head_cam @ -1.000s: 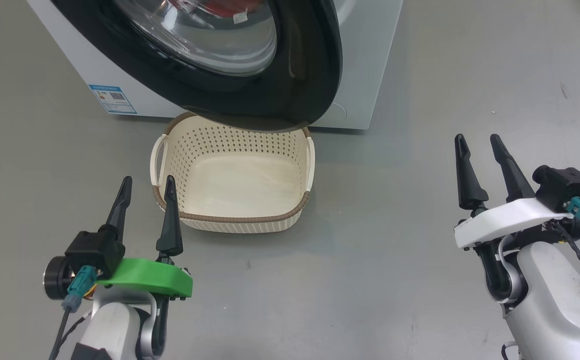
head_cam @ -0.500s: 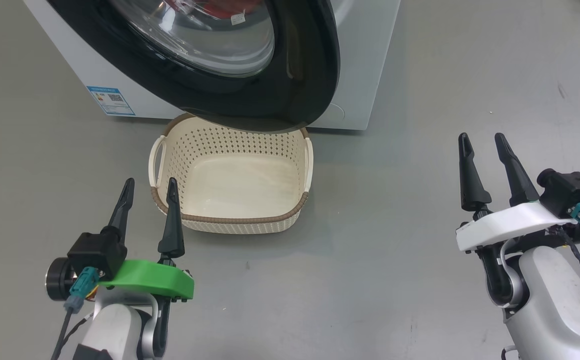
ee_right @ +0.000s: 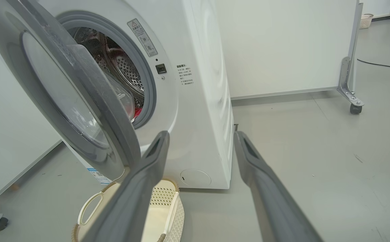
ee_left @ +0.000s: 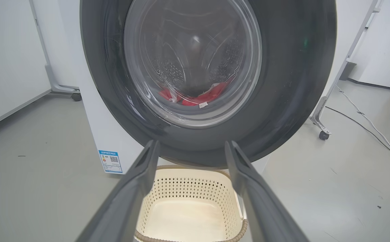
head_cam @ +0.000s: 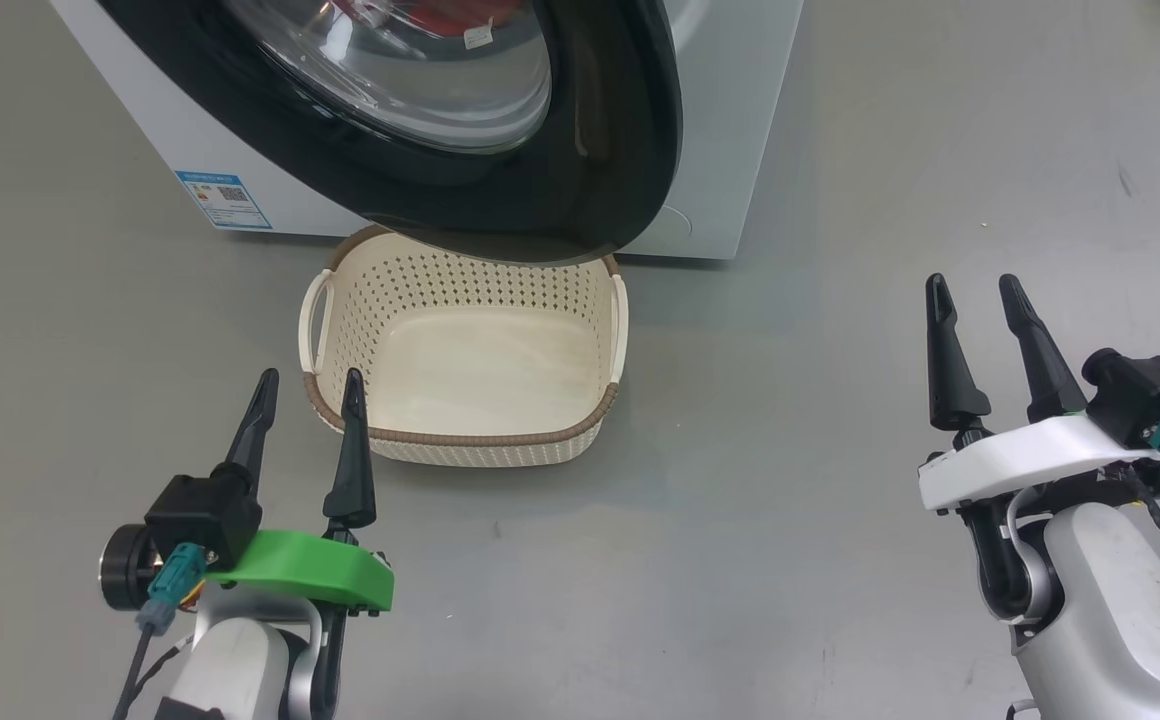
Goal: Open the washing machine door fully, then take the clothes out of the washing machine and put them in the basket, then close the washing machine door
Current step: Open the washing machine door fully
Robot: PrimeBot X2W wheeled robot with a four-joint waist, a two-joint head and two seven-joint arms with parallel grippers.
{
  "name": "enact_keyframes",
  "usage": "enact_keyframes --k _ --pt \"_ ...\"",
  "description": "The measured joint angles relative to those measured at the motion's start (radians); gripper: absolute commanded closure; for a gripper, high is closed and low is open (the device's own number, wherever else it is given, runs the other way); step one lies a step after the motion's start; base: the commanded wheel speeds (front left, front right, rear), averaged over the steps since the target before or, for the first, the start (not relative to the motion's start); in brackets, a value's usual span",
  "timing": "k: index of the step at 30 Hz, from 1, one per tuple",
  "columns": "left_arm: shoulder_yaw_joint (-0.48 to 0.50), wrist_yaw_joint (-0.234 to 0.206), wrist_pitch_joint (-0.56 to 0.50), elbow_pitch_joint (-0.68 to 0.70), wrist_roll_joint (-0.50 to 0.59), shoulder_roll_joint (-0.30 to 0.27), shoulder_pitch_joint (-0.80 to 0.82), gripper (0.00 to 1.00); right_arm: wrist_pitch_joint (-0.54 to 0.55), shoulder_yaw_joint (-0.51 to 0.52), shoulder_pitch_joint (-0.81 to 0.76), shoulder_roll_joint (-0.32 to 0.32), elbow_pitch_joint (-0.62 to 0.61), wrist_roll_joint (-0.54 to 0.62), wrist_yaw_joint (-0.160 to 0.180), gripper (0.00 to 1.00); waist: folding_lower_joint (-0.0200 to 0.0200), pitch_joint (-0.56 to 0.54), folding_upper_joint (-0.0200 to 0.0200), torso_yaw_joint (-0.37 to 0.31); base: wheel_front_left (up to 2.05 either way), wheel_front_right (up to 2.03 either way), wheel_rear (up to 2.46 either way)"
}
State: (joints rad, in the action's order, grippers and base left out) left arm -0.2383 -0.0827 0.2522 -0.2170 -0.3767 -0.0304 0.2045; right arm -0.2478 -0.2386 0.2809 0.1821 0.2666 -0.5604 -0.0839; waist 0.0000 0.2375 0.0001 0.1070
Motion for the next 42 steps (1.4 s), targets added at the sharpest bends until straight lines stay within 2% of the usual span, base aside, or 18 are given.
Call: enact_keyframes --k 6,8,19,26,33,42 --pt "-0.014 0.000 0.000 0.000 -0.001 0.000 0.000 0.00 0.000 0.015 -0.003 0.000 -0.011 0.009 -0.001 0.00 0.0000 0.008 0.0000 0.005 0.00 0.00 0.00" --pt "-0.014 0.000 0.000 0.000 -0.001 0.000 0.000 0.00 0.000 0.017 -0.003 0.000 -0.014 0.011 -0.001 1.00 0.0000 0.009 0.0000 0.008 0.00 0.00 0.00" --pt "-0.023 0.000 0.000 0.000 -0.003 0.000 0.000 0.00 0.000 0.011 0.011 0.011 -0.017 0.017 -0.012 1.00 0.0000 0.015 0.0000 0.024 0.00 0.00 0.00" --pt "-0.046 0.005 0.000 0.000 -0.003 0.000 0.000 0.00 0.011 0.009 0.079 0.035 -0.016 0.010 -0.020 1.00 0.0000 0.030 0.0000 0.035 0.00 0.00 0.00" --pt "-0.074 0.014 0.000 0.001 -0.003 0.000 0.001 0.00 0.084 0.042 0.171 0.016 -0.016 -0.104 -0.025 1.00 0.0000 0.057 0.0000 0.053 0.00 0.00 0.00" --pt "-0.099 0.018 0.000 0.001 -0.010 0.000 0.005 0.00 0.228 0.113 0.289 -0.056 0.015 -0.359 -0.029 1.00 0.0000 0.086 0.0000 0.086 0.00 0.00 0.00"
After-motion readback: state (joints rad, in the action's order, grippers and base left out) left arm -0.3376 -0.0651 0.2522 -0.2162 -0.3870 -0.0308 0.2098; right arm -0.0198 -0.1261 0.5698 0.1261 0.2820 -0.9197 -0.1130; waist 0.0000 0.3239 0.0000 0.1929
